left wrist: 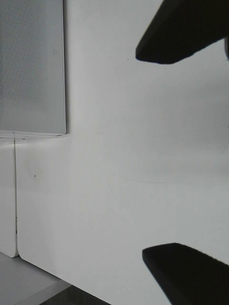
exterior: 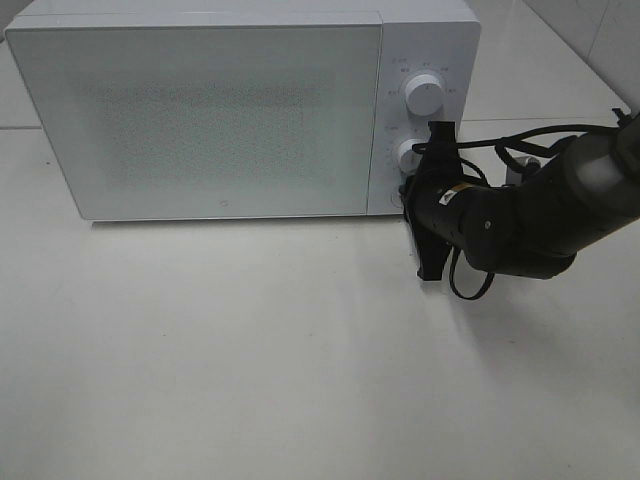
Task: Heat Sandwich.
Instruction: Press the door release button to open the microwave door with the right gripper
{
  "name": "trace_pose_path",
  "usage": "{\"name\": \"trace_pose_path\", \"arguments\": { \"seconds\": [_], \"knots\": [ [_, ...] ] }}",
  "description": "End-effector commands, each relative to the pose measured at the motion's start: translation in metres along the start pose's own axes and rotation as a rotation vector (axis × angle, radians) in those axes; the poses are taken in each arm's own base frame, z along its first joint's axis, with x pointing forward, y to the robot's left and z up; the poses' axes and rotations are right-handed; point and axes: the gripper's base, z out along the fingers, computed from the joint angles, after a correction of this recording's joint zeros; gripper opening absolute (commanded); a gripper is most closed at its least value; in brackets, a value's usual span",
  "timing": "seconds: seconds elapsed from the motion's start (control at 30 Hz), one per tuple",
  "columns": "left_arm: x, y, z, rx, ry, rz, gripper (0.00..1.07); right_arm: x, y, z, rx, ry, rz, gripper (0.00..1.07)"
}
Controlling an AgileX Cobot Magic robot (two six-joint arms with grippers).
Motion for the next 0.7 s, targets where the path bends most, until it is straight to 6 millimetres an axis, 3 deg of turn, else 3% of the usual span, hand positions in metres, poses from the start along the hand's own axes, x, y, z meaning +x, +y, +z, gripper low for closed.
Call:
{"name": "trace_pose_path", "arguments": {
  "seconds": [0.03,0.7],
  "knots": [
    [0.002,-0.001,-0.003,0.01,-0.031,0.0,0.97,0.001,0.001,0.006,0.005,0.007,-0.029,0.0],
    [0.002,-0.001,-0.003,0.01,-0.031,0.0,0.97,-0.003,0.019,0.008,-0.179,-0.054,-0.037,0.0]
  ]
}}
